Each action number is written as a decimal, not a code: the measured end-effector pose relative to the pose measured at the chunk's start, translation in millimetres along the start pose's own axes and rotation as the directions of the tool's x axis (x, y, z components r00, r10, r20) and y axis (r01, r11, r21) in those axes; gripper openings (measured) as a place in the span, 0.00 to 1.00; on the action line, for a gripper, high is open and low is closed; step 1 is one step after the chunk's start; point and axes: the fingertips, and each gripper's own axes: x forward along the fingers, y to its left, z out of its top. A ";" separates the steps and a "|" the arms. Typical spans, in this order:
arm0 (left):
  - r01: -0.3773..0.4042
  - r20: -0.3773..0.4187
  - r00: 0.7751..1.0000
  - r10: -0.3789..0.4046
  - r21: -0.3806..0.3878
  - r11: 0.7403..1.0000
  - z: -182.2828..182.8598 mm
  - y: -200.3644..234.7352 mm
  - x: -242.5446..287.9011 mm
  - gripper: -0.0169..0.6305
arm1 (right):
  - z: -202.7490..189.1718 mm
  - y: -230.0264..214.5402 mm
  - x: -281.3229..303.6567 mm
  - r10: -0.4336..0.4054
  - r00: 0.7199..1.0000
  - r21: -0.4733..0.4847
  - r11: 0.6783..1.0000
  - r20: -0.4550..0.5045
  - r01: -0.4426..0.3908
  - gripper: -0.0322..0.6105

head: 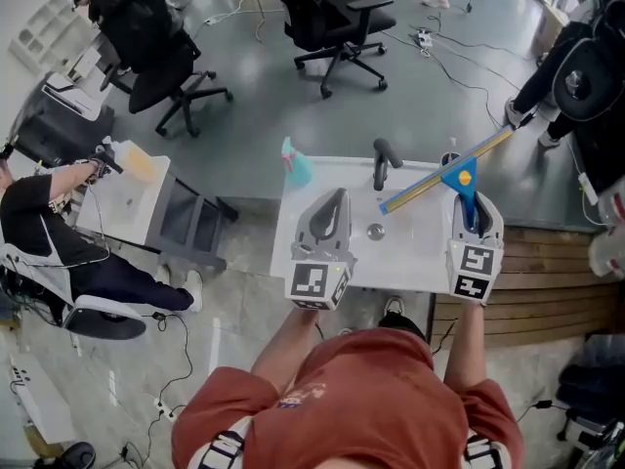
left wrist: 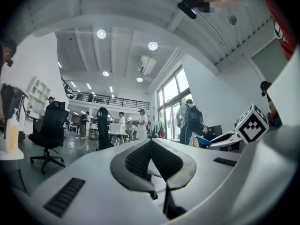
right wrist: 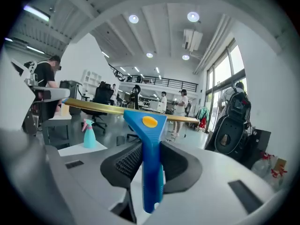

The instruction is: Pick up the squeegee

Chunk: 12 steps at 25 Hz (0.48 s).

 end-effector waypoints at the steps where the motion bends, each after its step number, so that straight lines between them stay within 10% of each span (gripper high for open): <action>1: -0.005 0.015 1.000 0.005 0.009 1.000 6.5 -0.5 0.5 0.05 | 8.4 -2.2 -0.5 -0.008 1.000 0.005 1.000 0.026 0.008 0.24; 12: -0.044 0.131 0.991 0.033 0.086 0.995 46.9 11.1 6.9 0.05 | 97.4 -22.1 -14.7 -0.066 0.965 0.063 0.997 0.254 0.051 0.24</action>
